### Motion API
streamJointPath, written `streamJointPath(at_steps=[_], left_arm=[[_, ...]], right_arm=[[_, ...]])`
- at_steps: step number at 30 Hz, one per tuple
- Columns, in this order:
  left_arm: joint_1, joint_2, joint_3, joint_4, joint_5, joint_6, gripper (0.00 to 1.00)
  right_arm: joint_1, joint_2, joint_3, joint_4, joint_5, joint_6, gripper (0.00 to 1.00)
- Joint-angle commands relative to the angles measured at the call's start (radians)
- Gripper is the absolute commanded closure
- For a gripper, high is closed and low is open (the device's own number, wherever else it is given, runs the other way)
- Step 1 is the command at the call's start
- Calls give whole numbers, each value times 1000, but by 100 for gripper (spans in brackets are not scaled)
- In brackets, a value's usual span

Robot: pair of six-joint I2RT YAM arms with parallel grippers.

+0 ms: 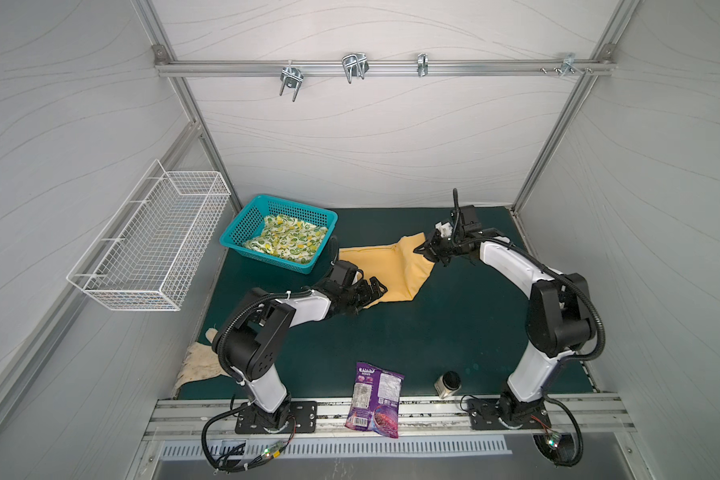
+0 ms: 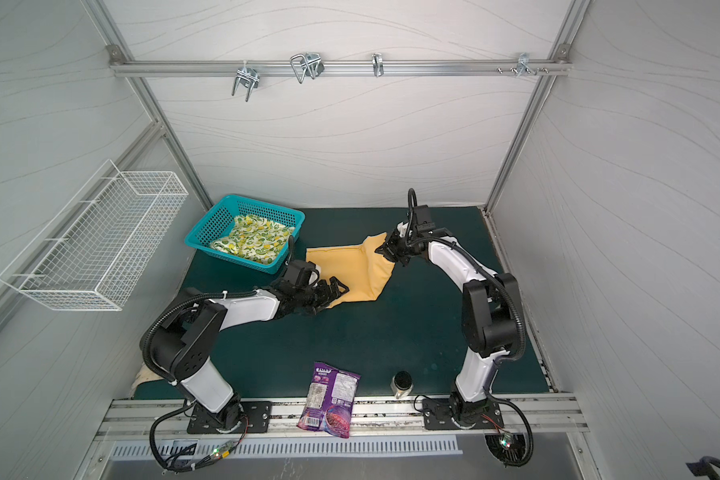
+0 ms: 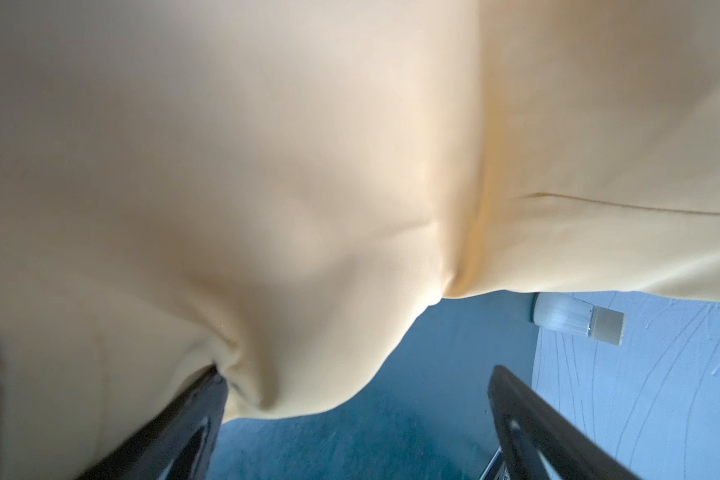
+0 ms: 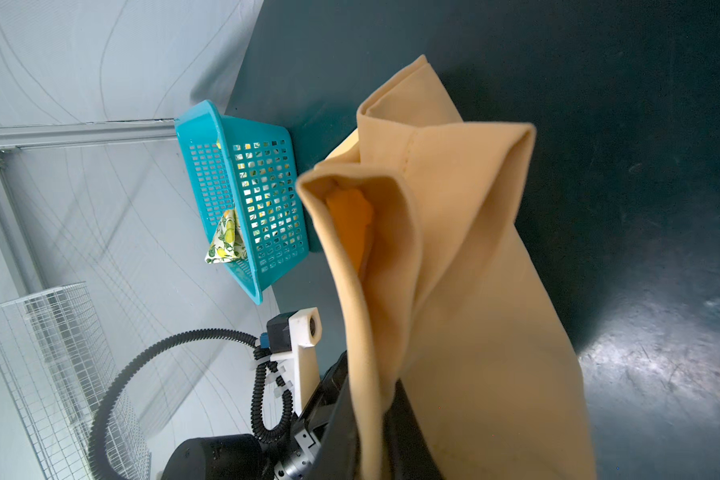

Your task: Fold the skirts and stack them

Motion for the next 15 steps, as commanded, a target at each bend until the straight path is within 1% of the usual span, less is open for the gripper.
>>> streamJointPath(at_steps=[1,3,9,15], left_arm=[[-7,44,-2,-108,-6,19,1],[-7,53,-1,-109,-8,22,1],[-7,87,-1,-95,5,22,1],[-7,87,-1,-109,3,38,1]], right_arm=[[29,16,75,-42,12,-25,88],[62,31,87,-42,30,-28,88],[139,86,100,21,30,32,87],[174,130,121,76,7,88,87]])
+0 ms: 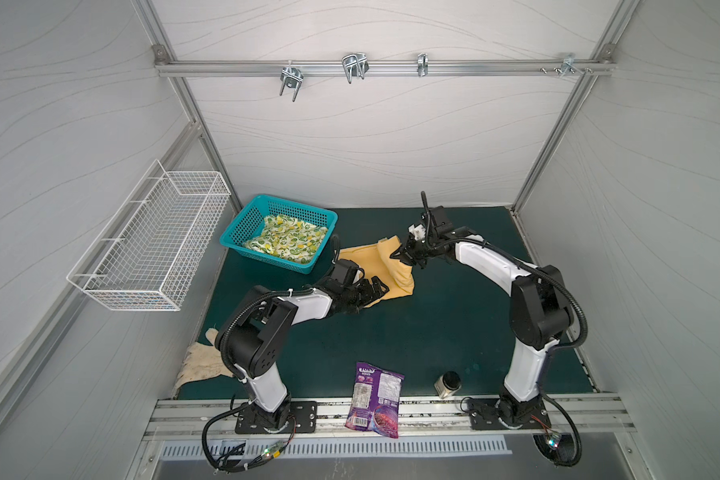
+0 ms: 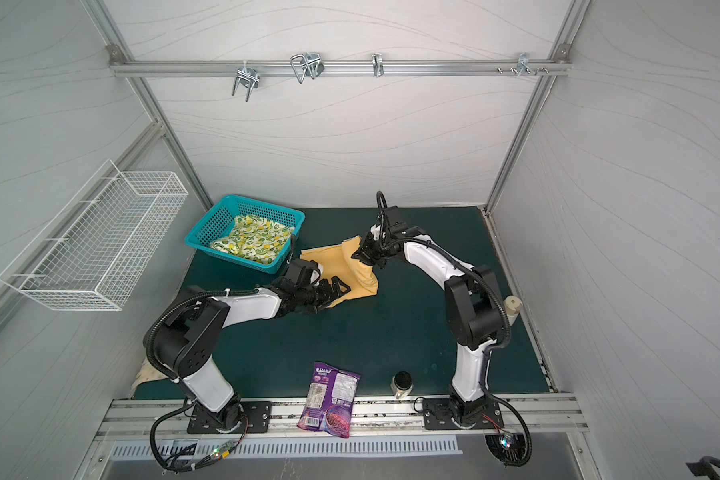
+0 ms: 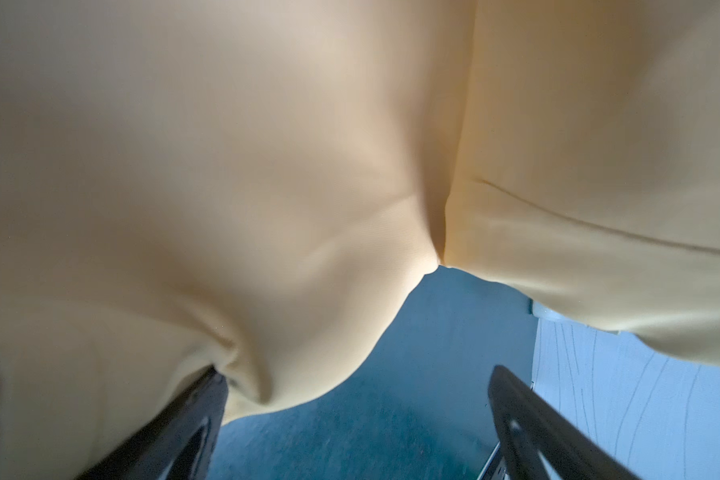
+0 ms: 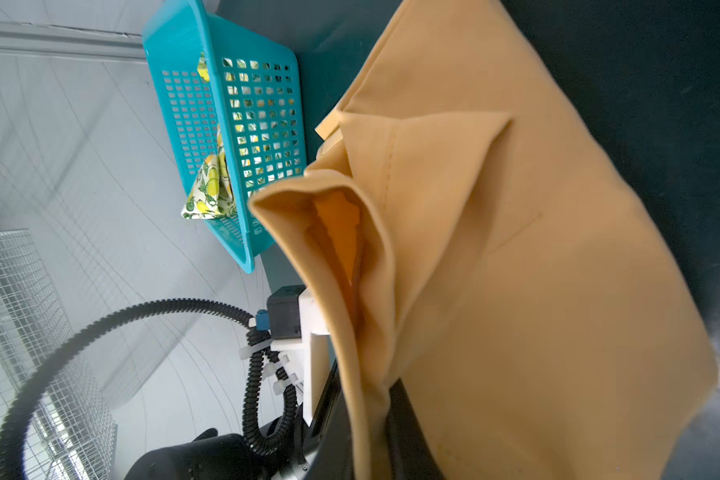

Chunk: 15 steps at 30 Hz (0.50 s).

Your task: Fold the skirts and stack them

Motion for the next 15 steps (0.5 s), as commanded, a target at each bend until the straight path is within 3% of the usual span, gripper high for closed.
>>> streamJointPath(at_steps=[1,15], left_arm=[[-6,61,-18,-117,-20,18,1],[-7,65,-9,-134,-14,38,1]], right_arm=[[10,23,45,57,-29,54,87],[41,155,47,200,-79,181,86]])
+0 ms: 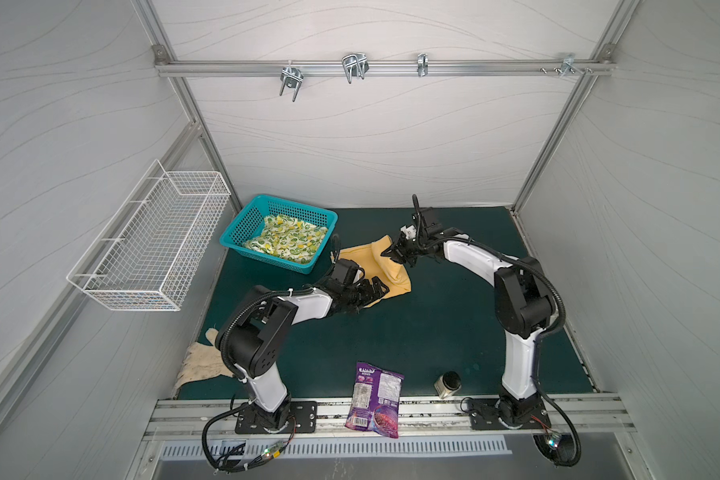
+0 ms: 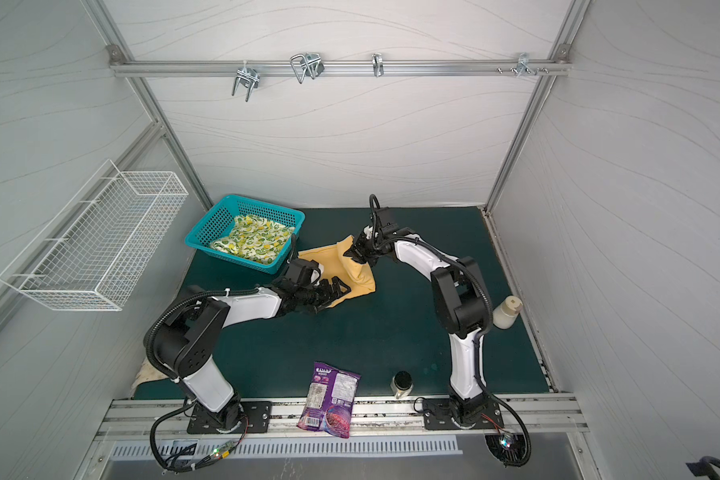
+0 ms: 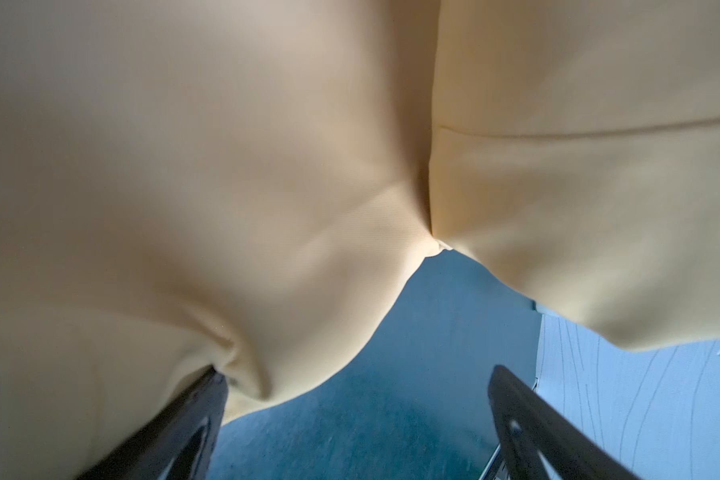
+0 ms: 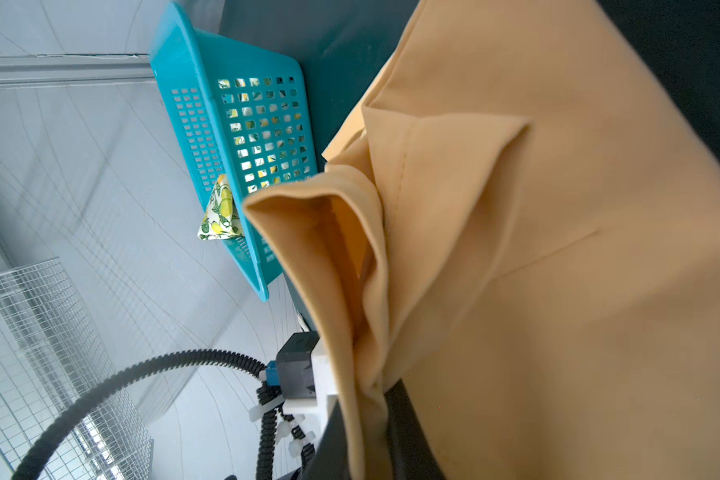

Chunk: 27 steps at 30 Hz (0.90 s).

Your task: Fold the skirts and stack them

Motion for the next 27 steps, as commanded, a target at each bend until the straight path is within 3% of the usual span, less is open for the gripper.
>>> streamJointPath(at_steps=[1,27], left_arm=[[-6,66,-14,-122,-19,12,1],[-7,82,-14,-108,-18,10,1]], right_arm=[[22,34,-14,100,-39,82,86],[86,195,-112,460,-117,341,82]])
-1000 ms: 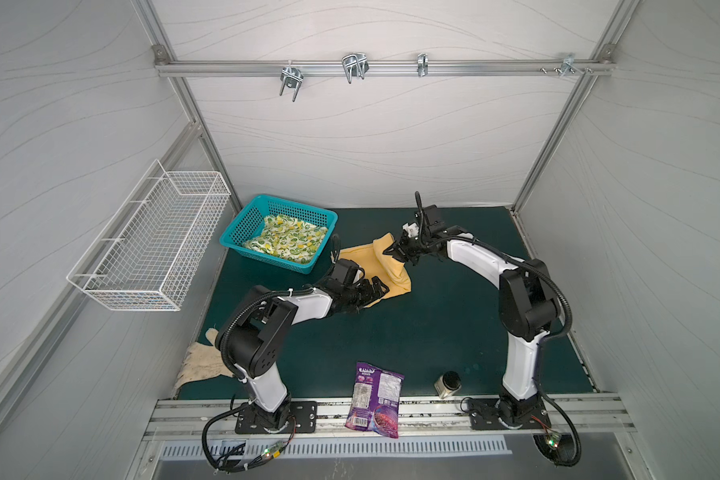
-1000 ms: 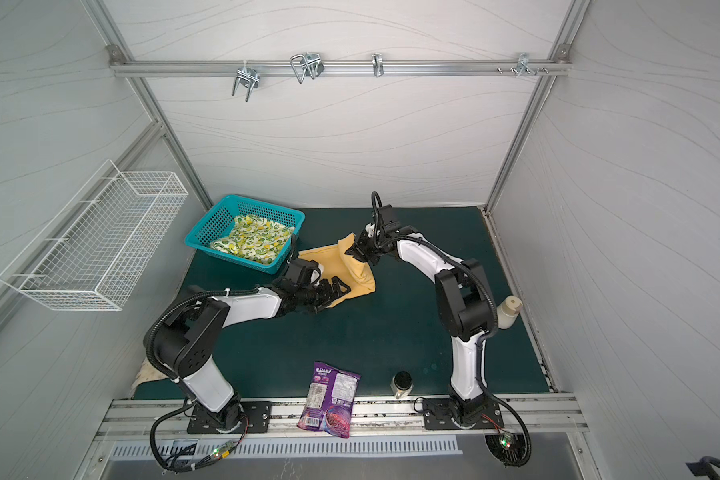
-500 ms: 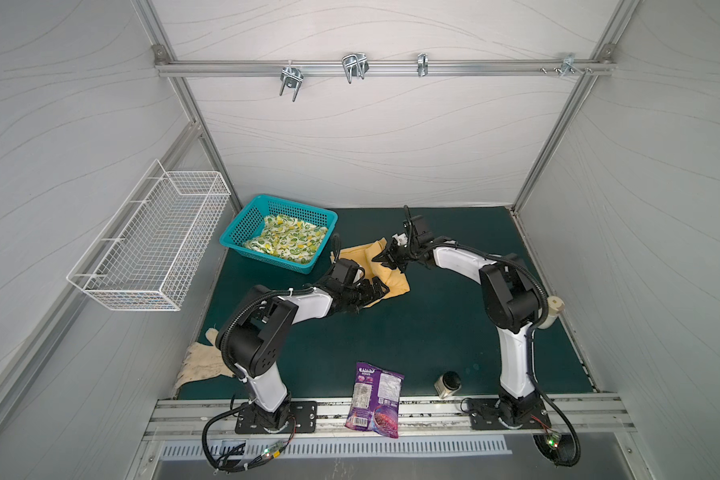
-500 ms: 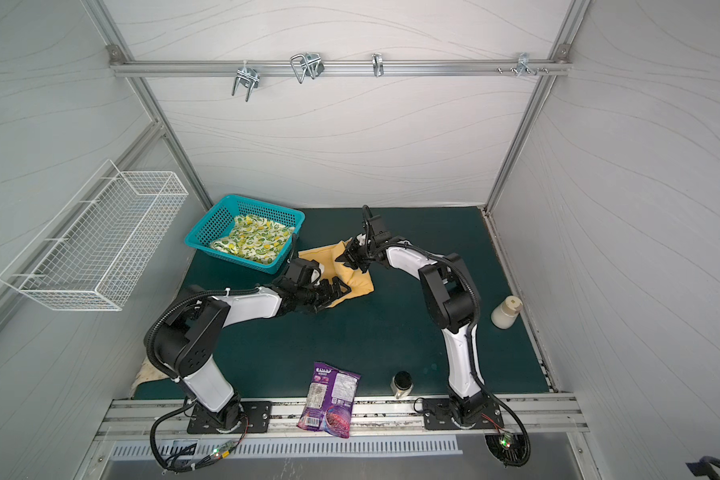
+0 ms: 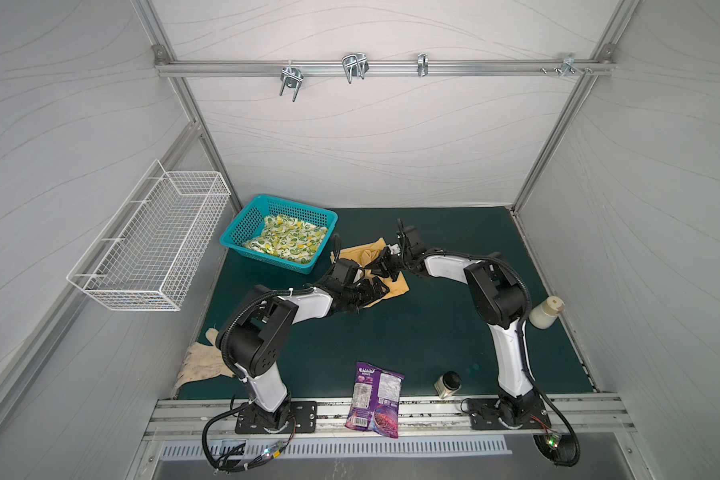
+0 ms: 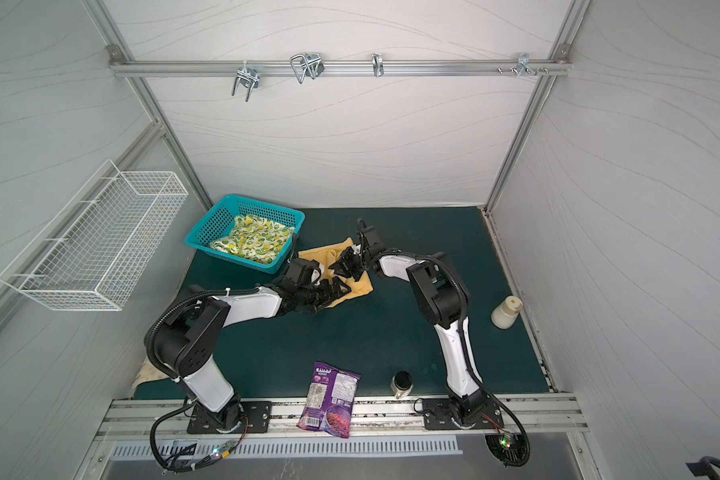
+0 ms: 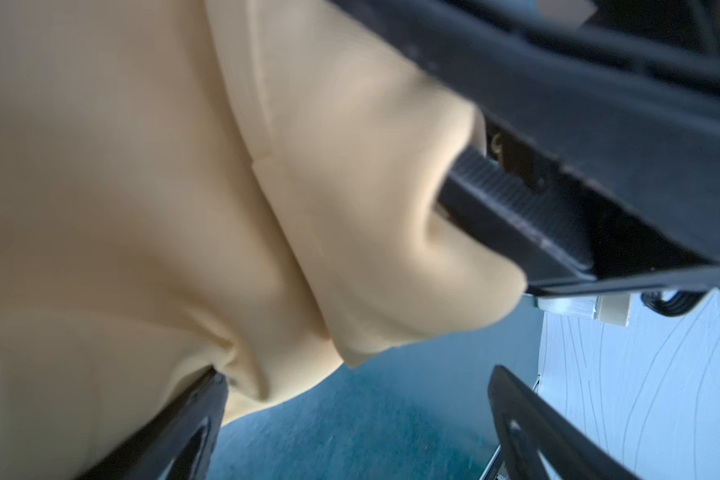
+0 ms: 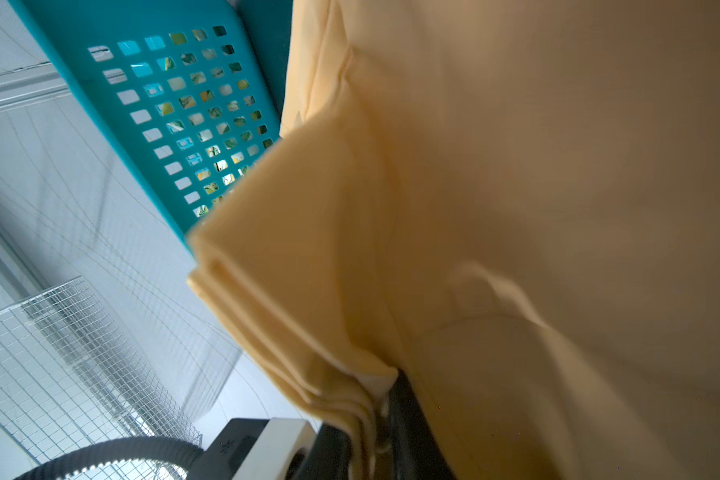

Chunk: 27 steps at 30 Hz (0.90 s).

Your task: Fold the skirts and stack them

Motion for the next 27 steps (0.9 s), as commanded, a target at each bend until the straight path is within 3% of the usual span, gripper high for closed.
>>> streamJointPath(at_steps=[1,5,11,19,23,24,27], left_arm=[[-7,79,-22,-98,-23,5,1],[-7,80,-24,-96,-24,3,1],[-7,67,-28,-99,-26,2,1],[-6,15,-30,-133,-43,7,1],[-6,-15,-31,-158,-53,15,1],[-6,-23,-32,-164,-56,18,1],[-4,-48,-39,-180,-64,25,1]], right_arm=[[15,35,-17,88,-21,77,82],[19,49,-21,90,-18,74,80],[19,65,-38,109,-13,69,69],[21,82,-37,180,-29,105,36],[22,89,-28,248,-33,159,28],[23,90,-24,260,-33,168,3],[27,78,-10,282,-31,190,1]])
